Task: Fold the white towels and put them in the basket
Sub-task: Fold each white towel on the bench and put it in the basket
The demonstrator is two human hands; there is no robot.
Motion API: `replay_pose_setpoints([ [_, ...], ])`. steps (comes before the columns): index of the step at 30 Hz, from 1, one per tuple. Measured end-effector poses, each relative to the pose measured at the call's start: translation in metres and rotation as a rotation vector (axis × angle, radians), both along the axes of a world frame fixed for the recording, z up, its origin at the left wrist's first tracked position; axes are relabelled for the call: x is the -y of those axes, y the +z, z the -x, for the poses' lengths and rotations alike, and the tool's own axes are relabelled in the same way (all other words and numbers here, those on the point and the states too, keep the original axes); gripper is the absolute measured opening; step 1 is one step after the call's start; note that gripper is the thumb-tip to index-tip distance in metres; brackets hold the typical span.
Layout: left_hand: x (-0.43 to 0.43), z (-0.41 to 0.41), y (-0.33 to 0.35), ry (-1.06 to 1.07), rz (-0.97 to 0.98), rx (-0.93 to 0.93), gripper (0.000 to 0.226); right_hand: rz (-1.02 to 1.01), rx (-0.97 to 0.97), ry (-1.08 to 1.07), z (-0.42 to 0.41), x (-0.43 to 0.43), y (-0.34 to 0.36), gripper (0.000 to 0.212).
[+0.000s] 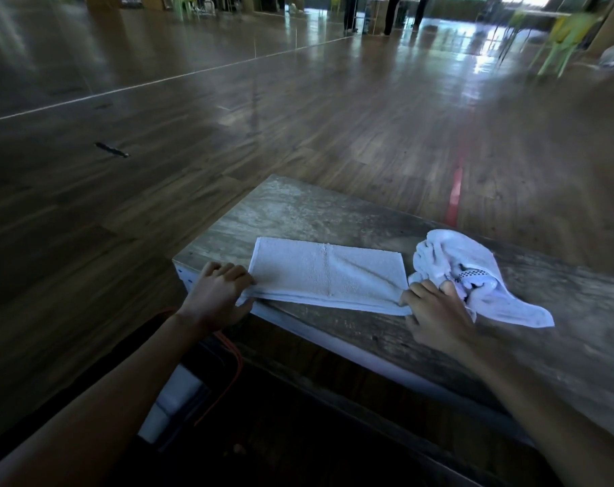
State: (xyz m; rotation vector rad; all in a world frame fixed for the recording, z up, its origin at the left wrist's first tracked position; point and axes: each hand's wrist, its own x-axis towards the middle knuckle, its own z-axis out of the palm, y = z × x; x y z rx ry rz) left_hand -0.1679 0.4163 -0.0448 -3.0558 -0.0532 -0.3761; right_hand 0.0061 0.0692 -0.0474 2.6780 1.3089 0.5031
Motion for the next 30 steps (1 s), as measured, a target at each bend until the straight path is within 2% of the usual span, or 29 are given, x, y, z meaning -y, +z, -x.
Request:
replay_pose_setpoints([
  [2,0.009,-0.004,0.002,-0.021,0.044,0.012,0.046,-0.057,-0.015,-0.003,0.006,-0.005,0.004,0.020],
  [4,0.029,-0.011,0.000,-0.038,0.107,-0.012,0.060,-0.100,-0.040,0.004,0.011,-0.017,0.004,0.036],
  [6,0.054,-0.019,-0.009,-0.040,0.177,-0.088,0.070,-0.094,-0.150,0.014,0.018,-0.034,0.005,0.055],
  [10,0.085,-0.032,-0.032,-0.013,0.169,-0.214,0.089,0.059,-0.502,-0.064,0.027,-0.051,-0.004,0.092],
  [13,0.073,-0.031,-0.037,0.034,0.169,-0.242,0.103,0.171,-0.562,-0.169,0.028,-0.045,-0.013,0.108],
  [16,0.053,-0.028,-0.032,0.157,0.159,-0.251,0.104,0.168,-0.558,-0.319,0.027,-0.044,-0.012,0.108],
  [19,0.050,-0.035,-0.018,0.278,0.167,-0.287,0.077,0.113,-0.512,-0.385,0.019,-0.054,-0.007,0.106],
  [22,0.066,-0.062,-0.005,0.217,0.180,-0.242,0.059,0.021,-0.455,-0.272,0.006,-0.077,-0.004,0.077],
  [25,0.073,-0.095,-0.007,0.153,0.208,-0.229,0.055,0.030,-0.538,-0.143,-0.002,-0.099,-0.009,0.061],
  [27,0.067,-0.108,-0.015,0.133,0.209,-0.288,0.057,0.065,-0.570,-0.138,-0.009,-0.100,-0.015,0.061],
  [30,0.054,-0.107,-0.030,0.156,0.188,-0.313,0.061,0.113,-0.514,-0.305,-0.023,-0.090,-0.021,0.071],
])
